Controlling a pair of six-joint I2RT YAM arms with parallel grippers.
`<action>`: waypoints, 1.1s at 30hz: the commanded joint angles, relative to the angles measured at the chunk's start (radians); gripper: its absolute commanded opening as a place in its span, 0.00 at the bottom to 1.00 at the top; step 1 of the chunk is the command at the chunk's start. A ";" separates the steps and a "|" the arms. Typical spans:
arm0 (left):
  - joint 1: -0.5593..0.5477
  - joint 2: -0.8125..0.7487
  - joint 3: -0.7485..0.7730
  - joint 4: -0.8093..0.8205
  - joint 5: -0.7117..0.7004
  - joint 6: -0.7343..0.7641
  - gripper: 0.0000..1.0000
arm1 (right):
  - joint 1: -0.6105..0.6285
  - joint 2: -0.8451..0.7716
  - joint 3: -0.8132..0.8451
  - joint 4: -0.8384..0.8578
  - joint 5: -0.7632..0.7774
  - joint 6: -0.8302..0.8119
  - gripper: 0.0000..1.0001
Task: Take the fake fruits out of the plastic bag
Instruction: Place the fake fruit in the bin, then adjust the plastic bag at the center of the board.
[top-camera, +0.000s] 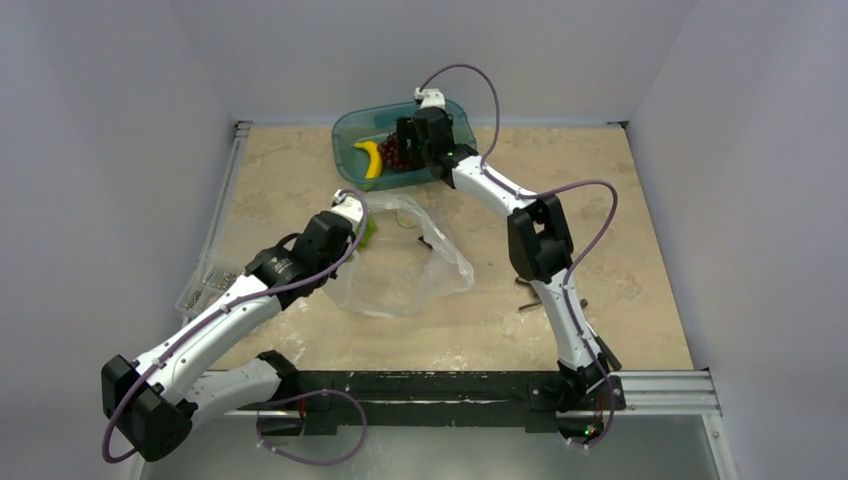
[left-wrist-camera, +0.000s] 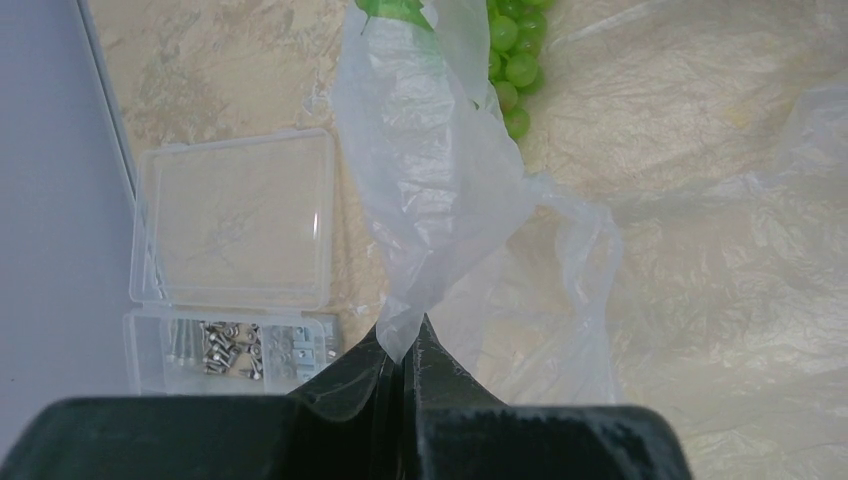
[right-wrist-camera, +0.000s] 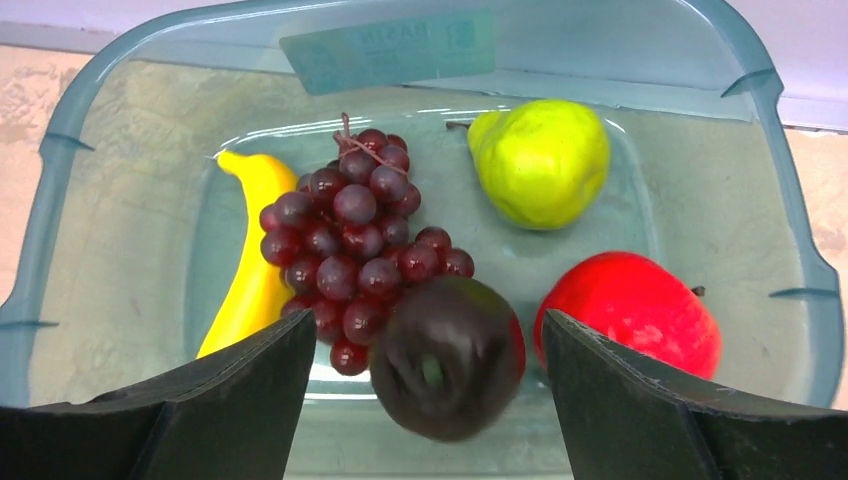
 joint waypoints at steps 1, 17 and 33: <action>-0.005 0.016 0.018 0.015 0.015 0.019 0.00 | 0.002 -0.129 -0.039 -0.013 -0.019 -0.013 0.83; -0.004 0.014 0.026 0.009 0.052 0.019 0.00 | 0.007 -0.498 -0.444 -0.079 -0.101 0.093 0.84; -0.013 0.150 0.065 -0.050 0.437 0.041 0.00 | 0.214 -1.102 -1.203 0.321 -0.233 0.094 0.83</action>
